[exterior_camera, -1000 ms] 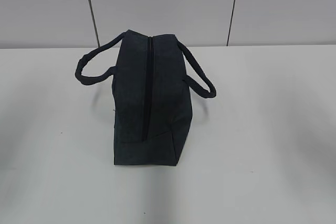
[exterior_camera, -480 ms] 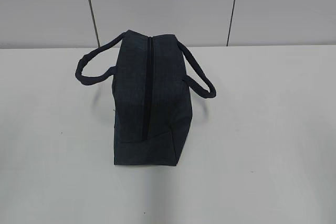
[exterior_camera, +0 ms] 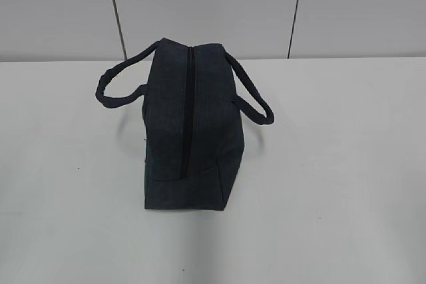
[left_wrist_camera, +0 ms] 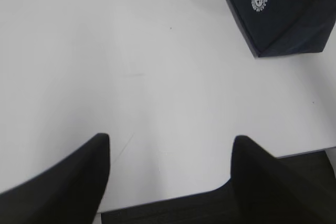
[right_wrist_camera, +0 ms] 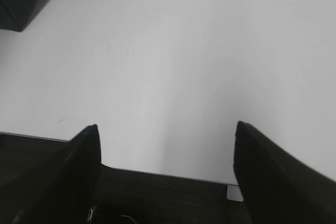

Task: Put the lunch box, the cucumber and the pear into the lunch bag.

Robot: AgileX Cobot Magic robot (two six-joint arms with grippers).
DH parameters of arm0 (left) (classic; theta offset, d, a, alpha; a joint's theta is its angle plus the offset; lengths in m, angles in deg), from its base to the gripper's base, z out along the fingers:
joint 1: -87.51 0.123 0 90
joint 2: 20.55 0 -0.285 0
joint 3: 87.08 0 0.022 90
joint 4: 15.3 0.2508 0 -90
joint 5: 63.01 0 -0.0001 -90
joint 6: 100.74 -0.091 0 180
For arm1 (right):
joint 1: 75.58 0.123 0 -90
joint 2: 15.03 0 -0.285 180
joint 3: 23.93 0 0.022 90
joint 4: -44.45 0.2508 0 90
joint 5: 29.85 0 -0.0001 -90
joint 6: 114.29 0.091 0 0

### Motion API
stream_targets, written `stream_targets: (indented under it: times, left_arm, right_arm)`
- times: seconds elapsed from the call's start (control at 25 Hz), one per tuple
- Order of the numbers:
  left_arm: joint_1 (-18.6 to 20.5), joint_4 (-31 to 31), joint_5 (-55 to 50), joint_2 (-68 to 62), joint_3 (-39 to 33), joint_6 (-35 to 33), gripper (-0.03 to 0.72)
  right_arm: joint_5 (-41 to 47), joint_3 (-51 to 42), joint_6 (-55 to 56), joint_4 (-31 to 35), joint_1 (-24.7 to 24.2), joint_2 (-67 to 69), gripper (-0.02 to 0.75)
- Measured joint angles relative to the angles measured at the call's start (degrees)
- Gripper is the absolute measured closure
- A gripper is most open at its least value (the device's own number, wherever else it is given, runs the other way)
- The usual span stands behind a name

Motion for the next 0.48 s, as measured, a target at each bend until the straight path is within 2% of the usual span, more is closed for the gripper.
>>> stream_targets:
  times: [0.48]
  left_arm:
    - [0.0, -0.1, 2.5, 0.0, -1.5, 0.0, 0.201]
  right_arm:
    - [-1.2, -0.5, 0.0, 0.0, 0.0, 0.0, 0.154]
